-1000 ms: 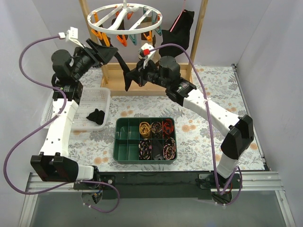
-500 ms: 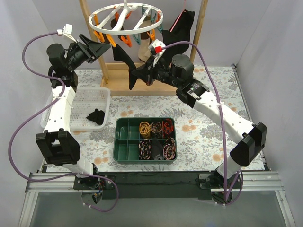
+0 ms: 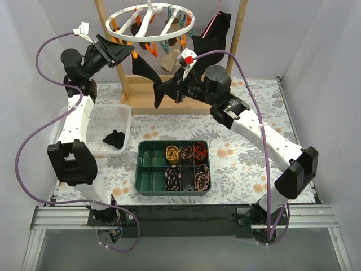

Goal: Remove the socks clipped to the hanger

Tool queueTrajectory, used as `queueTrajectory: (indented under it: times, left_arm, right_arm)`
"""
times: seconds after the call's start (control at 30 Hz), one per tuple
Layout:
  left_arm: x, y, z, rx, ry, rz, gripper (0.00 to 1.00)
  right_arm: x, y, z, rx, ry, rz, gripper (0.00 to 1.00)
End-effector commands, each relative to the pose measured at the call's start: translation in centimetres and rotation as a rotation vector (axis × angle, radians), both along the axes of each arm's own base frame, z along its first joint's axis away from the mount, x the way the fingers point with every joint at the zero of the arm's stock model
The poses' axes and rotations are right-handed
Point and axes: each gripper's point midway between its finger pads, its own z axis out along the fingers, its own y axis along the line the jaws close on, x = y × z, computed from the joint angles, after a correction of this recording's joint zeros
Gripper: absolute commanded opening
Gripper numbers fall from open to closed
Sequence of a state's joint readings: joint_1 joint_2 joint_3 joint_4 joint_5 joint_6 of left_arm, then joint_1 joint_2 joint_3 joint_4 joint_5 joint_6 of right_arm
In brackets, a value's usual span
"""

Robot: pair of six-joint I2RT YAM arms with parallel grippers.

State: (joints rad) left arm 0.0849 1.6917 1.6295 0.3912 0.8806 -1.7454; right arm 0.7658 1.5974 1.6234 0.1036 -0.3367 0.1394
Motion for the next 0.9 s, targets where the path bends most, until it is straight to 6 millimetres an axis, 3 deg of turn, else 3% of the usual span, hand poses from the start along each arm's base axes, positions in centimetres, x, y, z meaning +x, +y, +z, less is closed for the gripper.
queueTrajectory:
  times: [0.0, 0.13, 0.17, 0.2, 0.33, 0.37, 0.4, 0.6, 0.73, 0.77, 0.8, 0.87]
  left_arm:
    - [-0.6, -1.3, 3.4, -0.006, -0.074, -0.014, 0.54]
    - [-0.3, -1.9, 3.7, -0.012, -0.079, -0.008, 0.44]
    - [-0.2, -2.0, 3.7, -0.01, -0.077, -0.005, 0.39]
    - [-0.3, -2.2, 4.0, -0.008, -0.085, -0.005, 0.25]
    - [-0.1, -2.5, 3.9, 0.016, -0.085, 0.017, 0.04]
    - [0.1, -2.4, 3.9, 0.021, -0.083, 0.029, 0.03]
    - [-0.4, -4.3, 3.8, 0.023, -0.079, -0.009, 0.02]
    - [-1.6, -8.3, 2.8, 0.061, -0.052, -0.054, 0.04]
    - [-2.7, -9.5, 2.1, 0.09, -0.047, -0.016, 0.05]
    - [-2.6, -9.5, 1.0, 0.097, -0.028, 0.001, 0.05]
    - [-3.8, -9.8, 2.0, 0.098, -0.059, 0.011, 0.05]
    - [-3.9, -9.8, 2.1, 0.09, -0.062, 0.077, 0.05]
  right_arm:
    - [-1.3, -1.3, 2.5, 0.042, -0.039, 0.002, 0.01]
    - [-1.5, -1.6, 2.1, 0.037, -0.033, -0.001, 0.01]
    - [-1.6, -1.8, 2.1, 0.037, -0.034, -0.002, 0.01]
    - [-1.6, -1.8, 1.7, 0.032, -0.027, -0.004, 0.01]
    - [-1.9, -2.3, 1.2, 0.025, -0.02, -0.013, 0.01]
    - [-2.0, -2.7, 1.3, 0.027, -0.022, -0.024, 0.01]
    - [-2.2, -2.9, 1.1, 0.027, -0.017, -0.03, 0.01]
    - [-3.3, -4.5, -0.5, 0.006, 0.028, -0.055, 0.01]
    - [-4.4, -6.1, -2.2, -0.031, 0.066, -0.082, 0.01]
    - [-4.7, -6.7, -2.4, -0.034, 0.073, -0.098, 0.01]
    - [-4.9, -7.1, -2.5, -0.037, 0.077, -0.105, 0.01]
    - [-5.4, -7.9, -2.3, -0.029, 0.082, -0.121, 0.01]
